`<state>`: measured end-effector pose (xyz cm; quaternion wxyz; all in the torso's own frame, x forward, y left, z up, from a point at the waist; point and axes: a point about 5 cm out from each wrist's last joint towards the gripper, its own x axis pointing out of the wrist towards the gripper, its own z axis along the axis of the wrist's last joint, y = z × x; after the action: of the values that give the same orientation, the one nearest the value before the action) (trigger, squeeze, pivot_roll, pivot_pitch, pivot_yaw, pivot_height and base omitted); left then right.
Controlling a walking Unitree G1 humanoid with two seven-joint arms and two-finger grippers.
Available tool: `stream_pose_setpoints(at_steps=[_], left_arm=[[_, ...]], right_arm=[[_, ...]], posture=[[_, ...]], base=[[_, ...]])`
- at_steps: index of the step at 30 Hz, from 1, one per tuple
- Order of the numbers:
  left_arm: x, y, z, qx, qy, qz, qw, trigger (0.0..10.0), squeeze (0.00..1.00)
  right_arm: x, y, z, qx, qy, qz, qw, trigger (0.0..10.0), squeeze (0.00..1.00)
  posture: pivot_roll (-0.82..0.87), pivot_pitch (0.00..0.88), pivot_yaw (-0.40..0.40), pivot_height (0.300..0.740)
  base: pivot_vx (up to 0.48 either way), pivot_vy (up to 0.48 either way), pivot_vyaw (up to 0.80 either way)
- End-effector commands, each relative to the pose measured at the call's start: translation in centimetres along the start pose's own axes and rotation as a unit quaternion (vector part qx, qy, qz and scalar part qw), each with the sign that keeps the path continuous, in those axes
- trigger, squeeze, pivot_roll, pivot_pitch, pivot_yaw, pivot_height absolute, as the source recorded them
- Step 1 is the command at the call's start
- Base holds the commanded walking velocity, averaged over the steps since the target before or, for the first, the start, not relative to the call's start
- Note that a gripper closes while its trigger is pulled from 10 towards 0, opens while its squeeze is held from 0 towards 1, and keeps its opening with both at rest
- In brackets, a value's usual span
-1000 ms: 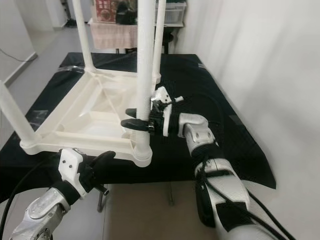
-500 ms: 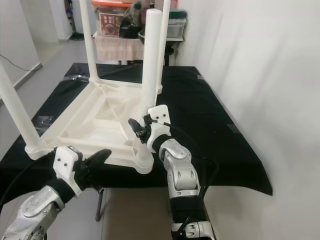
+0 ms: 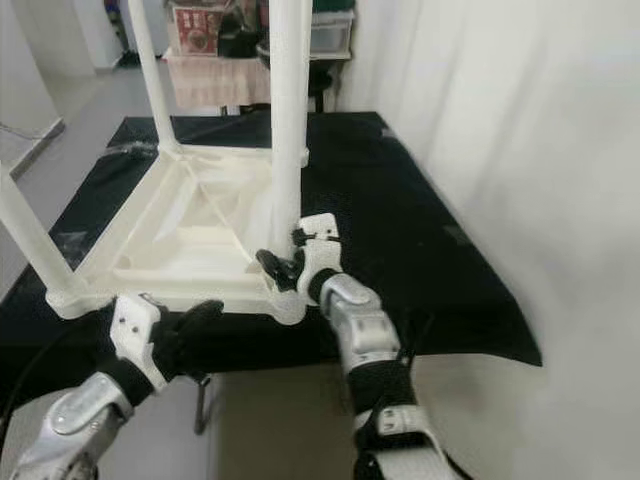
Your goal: Building children table
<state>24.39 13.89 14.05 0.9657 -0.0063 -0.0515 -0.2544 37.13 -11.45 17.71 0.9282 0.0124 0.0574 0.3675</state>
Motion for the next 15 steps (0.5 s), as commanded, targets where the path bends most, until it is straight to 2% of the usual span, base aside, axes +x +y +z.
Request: stream_pose_setpoints(at_steps=[1,5,9,15], left_arm=[[0.0,-0.1,-0.5,0.002,0.010,0.001,1.000,10.0,0.00],[0.1,-0.1,-0.5,0.001,0.010,-0.001,1.000,10.0,0.00],[-0.1,-0.1,-0.6,0.001,0.010,0.001,1.000,10.0,0.00],[-0.2,-0.2,-0.7,0.002,0.012,0.002,1.000,10.0,0.00]], right_arm=[[-0.2,0.4,0.7,-0.022,-0.004,0.084,0.996,10.0,0.00],[-0.7,0.1,0.8,-0.038,0.009,0.124,0.992,10.0,0.00],[-0.7,-0.6,1.0,-0.029,0.029,0.181,0.983,10.0,0.00],[-0.4,-0.9,1.3,-0.010,0.026,0.201,0.979,10.0,0.00]], posture=[[0.04,0.000,-0.048,0.740],[0.05,0.000,-0.054,0.740],[0.07,0.000,-0.067,0.740],[0.08,0.000,-0.070,0.740]], base=[[0.000,0.000,0.00],[0.000,0.000,0.00],[0.000,0.000,0.00],[0.000,0.000,0.00]])
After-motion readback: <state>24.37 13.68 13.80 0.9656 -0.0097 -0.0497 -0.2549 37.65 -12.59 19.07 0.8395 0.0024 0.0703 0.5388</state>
